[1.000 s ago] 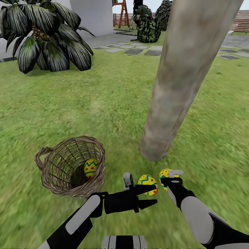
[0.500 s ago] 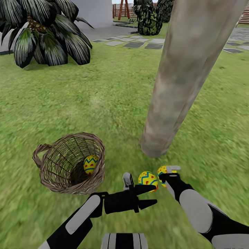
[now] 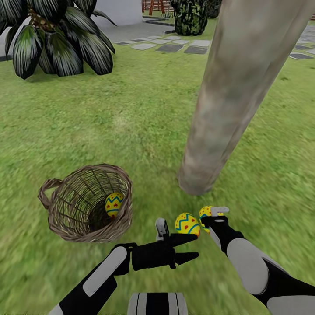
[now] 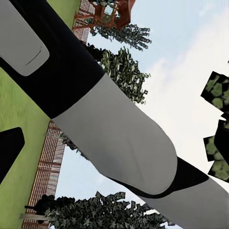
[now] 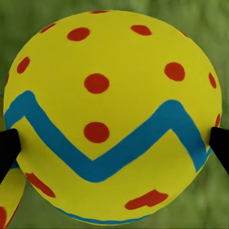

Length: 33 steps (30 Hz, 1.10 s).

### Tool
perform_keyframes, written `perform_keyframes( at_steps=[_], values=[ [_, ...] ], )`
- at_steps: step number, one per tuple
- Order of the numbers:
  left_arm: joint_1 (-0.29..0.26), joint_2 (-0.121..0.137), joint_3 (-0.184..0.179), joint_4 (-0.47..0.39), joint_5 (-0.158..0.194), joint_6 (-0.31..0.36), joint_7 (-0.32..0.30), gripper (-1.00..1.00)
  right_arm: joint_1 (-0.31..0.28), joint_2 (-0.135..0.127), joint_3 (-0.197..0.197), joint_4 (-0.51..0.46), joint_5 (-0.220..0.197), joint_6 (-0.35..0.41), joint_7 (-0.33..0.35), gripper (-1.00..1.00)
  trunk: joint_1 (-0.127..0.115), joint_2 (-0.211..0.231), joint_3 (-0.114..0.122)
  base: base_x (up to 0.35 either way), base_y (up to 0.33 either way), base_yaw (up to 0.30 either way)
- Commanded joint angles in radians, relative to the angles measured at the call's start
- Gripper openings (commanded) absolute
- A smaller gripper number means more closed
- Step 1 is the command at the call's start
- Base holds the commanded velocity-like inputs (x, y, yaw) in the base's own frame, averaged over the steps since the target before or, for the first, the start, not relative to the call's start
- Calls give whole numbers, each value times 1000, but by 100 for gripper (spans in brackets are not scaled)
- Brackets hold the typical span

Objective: Take the three Easter eggs out of the wicker basket on the lawn in the garden, then place them on the lawn next to a single tree (choose any tree) so that all three eggs are next to the same tree and none are left in the basket.

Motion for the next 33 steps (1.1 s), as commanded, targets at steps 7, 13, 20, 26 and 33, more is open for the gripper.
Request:
perform_keyframes(
  at_steps=[7, 13, 20, 26, 33],
  values=[
    [0, 1, -2, 0, -1, 0, -5, 100, 0, 2, -3, -12, 7, 7, -3, -100, 1, -1, -12, 0, 0, 0],
    [-1, 1, -2, 0, -1, 0, -5, 100, 0, 2, -3, -13, 7, 7, -2, -100, 3, -2, -28, 0, 0, 0],
    [0, 1, -2, 0, -1, 0, -5, 100, 0, 4, -3, -13, 7, 10, 6, -100, 4, -3, -39, 0, 0, 0],
    [0, 1, -2, 0, -1, 0, -5, 100, 0, 4, -3, -13, 7, 10, 8, -100, 6, -4, -55, 0, 0, 0],
    [-1, 1, -2, 0, -1, 0, -5, 100, 0, 1, -3, -14, 7, 9, 6, -100, 7, -4, -62, 0, 0, 0]
  ],
)
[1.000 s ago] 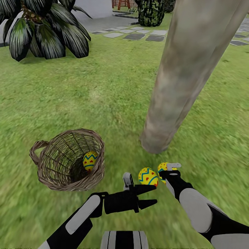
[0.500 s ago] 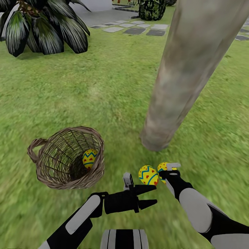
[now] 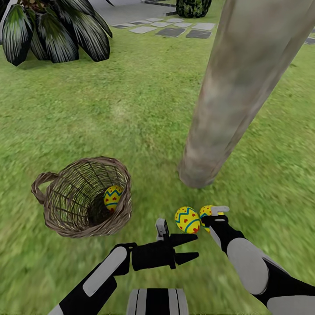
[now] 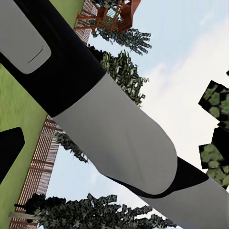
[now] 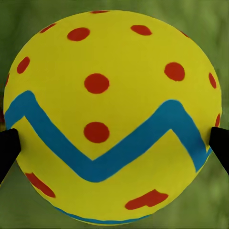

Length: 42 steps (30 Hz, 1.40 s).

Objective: Take the three Easter eggs out of the wicker basket on the lawn in the garden, then place them on the lawn next to a single tree (choose any tree) so that all three eggs are next to the same tree and none are left in the basket.

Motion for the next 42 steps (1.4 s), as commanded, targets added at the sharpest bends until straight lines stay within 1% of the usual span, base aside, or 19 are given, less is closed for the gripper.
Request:
perform_keyframes(
  at_steps=[1, 7, 8, 12, 27, 35, 38, 39, 41, 42],
  values=[
    [-1, 1, -1, 0, -1, 0, -5, 100, 0, 1, -3, -2, 7, 5, -2, -100, 0, 0, -1, 0, 0, 0],
    [-1, 1, -1, 0, -1, 0, -5, 100, 0, 1, -3, 0, 6, 7, -2, -100, 0, 0, -1, 0, 0, 0],
    [-1, 1, -1, 0, -1, 0, -5, 100, 0, 0, -3, 0, 6, 8, -2, 100, 0, 0, -1, 0, 0, 0],
    [-1, 1, -1, 1, -2, 0, -5, 100, 0, -1, -3, 0, 6, 10, -2, 100, 0, 0, -1, 0, 0, 0],
    [-1, 1, -1, 0, -1, 0, -5, 100, 0, -2, -3, -2, 6, 7, -2, 100, -7, 3, 57, 0, 0, 0],
    [-1, 1, -1, 0, -1, 0, -5, 100, 0, -4, -5, -54, -2, 24, -2, 100, -11, 5, 88, 0, 0, 0],
    [-1, 1, 0, 3, -1, 1, -5, 100, 0, -4, -11, -58, -6, 105, 4, 100, -12, 6, 100, 0, 0, 0],
    [-1, -6, -1, 23, -2, 1, -5, 100, 0, -4, -13, -58, -7, 141, 17, 100, -12, 6, 104, 0, 0, 0],
    [-1, -41, -1, 72, -3, 0, -5, 100, 0, -5, -13, -58, -8, 212, 40, 100, -13, 6, 111, 0, 0, 0],
    [-1, -53, -1, 91, -3, 0, -4, 100, 0, -6, -13, -58, -7, 256, 63, 100, -14, 7, 115, 0, 0, 0]
  ],
)
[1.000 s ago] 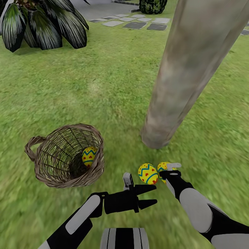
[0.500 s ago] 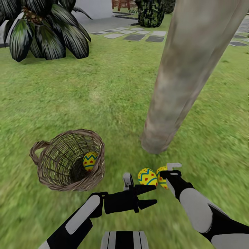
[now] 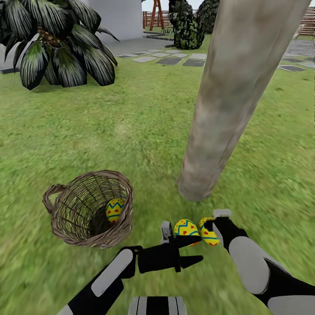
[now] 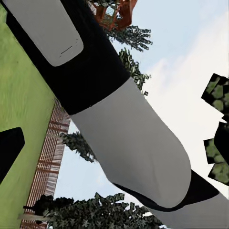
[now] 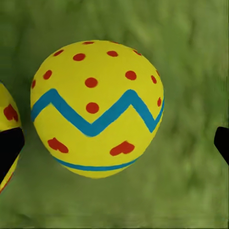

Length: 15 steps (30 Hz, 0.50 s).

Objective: Take the three Easter eggs out of the wicker basket on the lawn in the garden, then place them on the lawn next to a single tree (choose any tree) so that all three eggs are next to the same tree and none are left in the basket.

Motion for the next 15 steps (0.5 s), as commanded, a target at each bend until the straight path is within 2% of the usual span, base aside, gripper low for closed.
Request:
perform_keyframes(
  at_steps=[1, 4, 5, 6, 7, 9, 11, 13, 15],
  values=[
    [-1, -9, 2, 11, 0, 2, -4, 100, 0, -1, -2, -2, 3, 68, 52, 100, -1, 0, 3, 0, 0, 0],
    [-2, -3, 13, -3, 2, 7, -6, 100, 0, -15, -1, -56, 3, 216, 304, 100, -2, 1, 15, 0, 0, 0],
    [-2, 17, 33, -11, 7, 14, -10, 100, 0, -19, 0, -107, 4, 266, 411, 100, -2, 1, 19, 0, 0, 0],
    [-2, 47, 63, -32, 9, 19, -12, 100, 0, -23, 1, -150, 7, 297, 493, 100, -3, 1, 23, 0, 0, 0],
    [-3, 122, 123, -83, 14, 24, -13, 100, 5, -39, 2, -235, 7, 333, 662, 100, -3, 1, 27, 0, 0, 0],
    [-3, 172, 141, -89, 19, 27, -13, 100, 9, -75, 2, -266, 2, 352, 794, 100, -4, 2, 34, 0, 0, 0],
    [-3, 203, 149, -87, 35, 28, -10, 100, 10, -83, 2, -274, 6, 407, 908, 100, -5, 2, 42, 0, 0, 0],
    [-3, 229, 153, -89, 57, 28, -10, 100, 12, -84, 3, -277, 9, 462, 973, 100, -6, 3, 50, 0, 0, 0],
    [-3, 239, 155, -88, 101, 29, -9, 100, 12, -86, 3, -279, 8, 482, 994, 100, -7, 3, 57, 0, 0, 0]
  ],
)
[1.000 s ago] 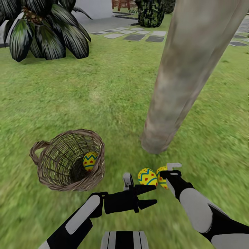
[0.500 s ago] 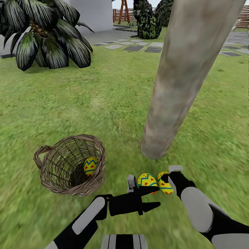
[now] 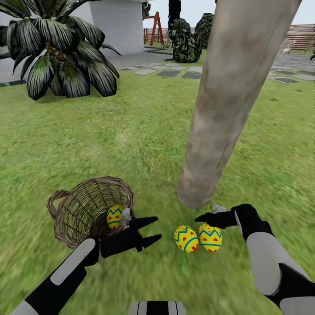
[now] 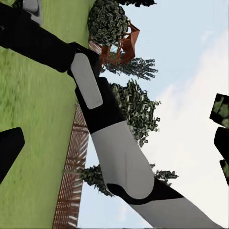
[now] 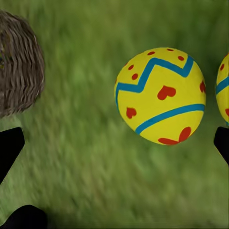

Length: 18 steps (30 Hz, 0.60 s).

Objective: Take the three Easter eggs out of the wicker basket on the lawn in the garden, then place them on the lawn next to a single tree (choose any tree) so that all three eggs are next to the same tree and none are left in the basket.

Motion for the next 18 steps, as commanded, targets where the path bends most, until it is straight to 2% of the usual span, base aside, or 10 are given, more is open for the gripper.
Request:
perform_keyframes(
  at_steps=[1, 3, 5, 7, 9, 18],
  values=[
    [-1, 2, -2, 1, 10, 1, -6, 100, -1, 0, -6, -1, 11, 6, 13, 100, -1, 0, 3, 0, 0, 0],
    [-1, 4, 3, 6, 20, 1, -6, 100, -1, -2, -6, -1, 10, 10, 16, 100, -1, 0, 11, 0, 0, 0],
    [-1, 6, 34, 38, 23, 4, -7, 100, -1, -3, -6, -1, 11, 25, 18, 100, -2, 1, 19, 0, 0, 0],
    [-1, 5, 92, 78, 24, 70, -8, 100, -1, -3, -4, -1, 10, 53, 19, 100, -3, 1, 26, 0, 0, 0],
    [-1, 5, 113, 83, 22, 98, -8, 100, -1, -3, -3, -1, 10, 61, 19, 100, -4, 2, 34, 0, 0, 0],
    [-1, 4, 129, 88, 20, 118, -8, 100, -1, -3, -6, -1, 10, 67, 20, 100, -8, 4, 69, 0, 0, 0]
  ],
)
